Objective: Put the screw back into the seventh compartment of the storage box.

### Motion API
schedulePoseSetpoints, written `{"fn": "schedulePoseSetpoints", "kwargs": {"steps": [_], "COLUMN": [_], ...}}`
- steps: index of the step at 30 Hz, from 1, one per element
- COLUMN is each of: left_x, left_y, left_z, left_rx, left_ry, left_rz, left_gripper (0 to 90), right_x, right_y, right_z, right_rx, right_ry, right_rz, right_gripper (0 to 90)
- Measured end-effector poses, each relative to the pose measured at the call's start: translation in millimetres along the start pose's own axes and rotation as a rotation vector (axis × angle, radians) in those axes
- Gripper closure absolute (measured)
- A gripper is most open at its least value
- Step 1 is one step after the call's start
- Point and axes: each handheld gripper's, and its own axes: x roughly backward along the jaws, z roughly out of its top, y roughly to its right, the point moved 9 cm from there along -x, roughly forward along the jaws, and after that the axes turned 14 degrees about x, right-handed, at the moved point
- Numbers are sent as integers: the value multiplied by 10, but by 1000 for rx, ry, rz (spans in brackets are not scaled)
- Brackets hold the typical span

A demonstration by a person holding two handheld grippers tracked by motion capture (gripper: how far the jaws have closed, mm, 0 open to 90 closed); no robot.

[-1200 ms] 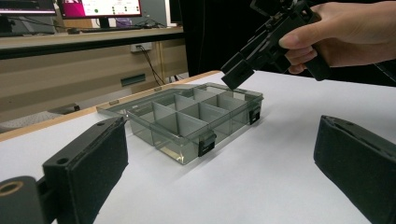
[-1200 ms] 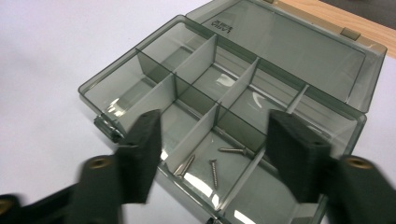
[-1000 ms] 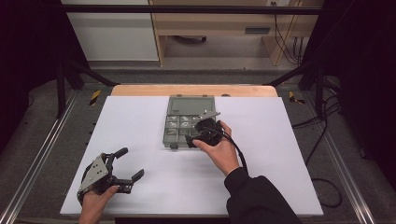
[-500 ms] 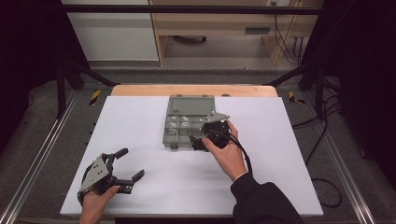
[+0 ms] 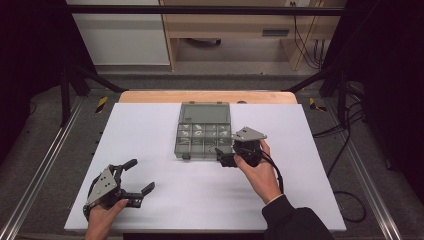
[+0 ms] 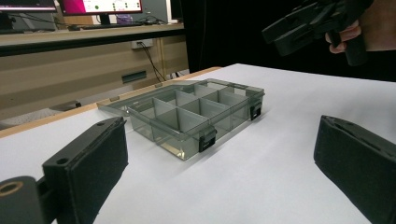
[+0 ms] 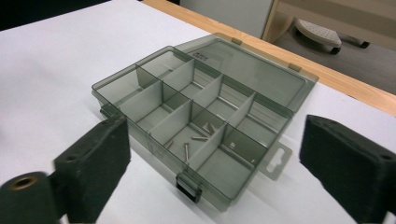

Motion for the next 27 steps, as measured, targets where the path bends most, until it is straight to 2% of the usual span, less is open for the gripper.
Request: {"fn": "schedulePoseSetpoints", "kwargs": {"steps": [6,17,22,27], "left_x": [-2,5,10,15], "left_y": [-2,-6,-11,-22], "left_z": [-3,-2,4,10], "left_rx": [-1,0,0,1], "left_ry": [-2,0,3,10], "left_rz": [1,3,5,8], "left_gripper": [27,26,26,26], "right_x": [146,326,408,491], "right_y": [57,156,222,304], "right_z": [-90,-181,-241,-341], "right_rx": [-32,-39,-44,-69], "right_ry": [32,84,93,98], "right_rz": [-15,-55,-72,-96], "right_gripper": [52,47,49,39]}}
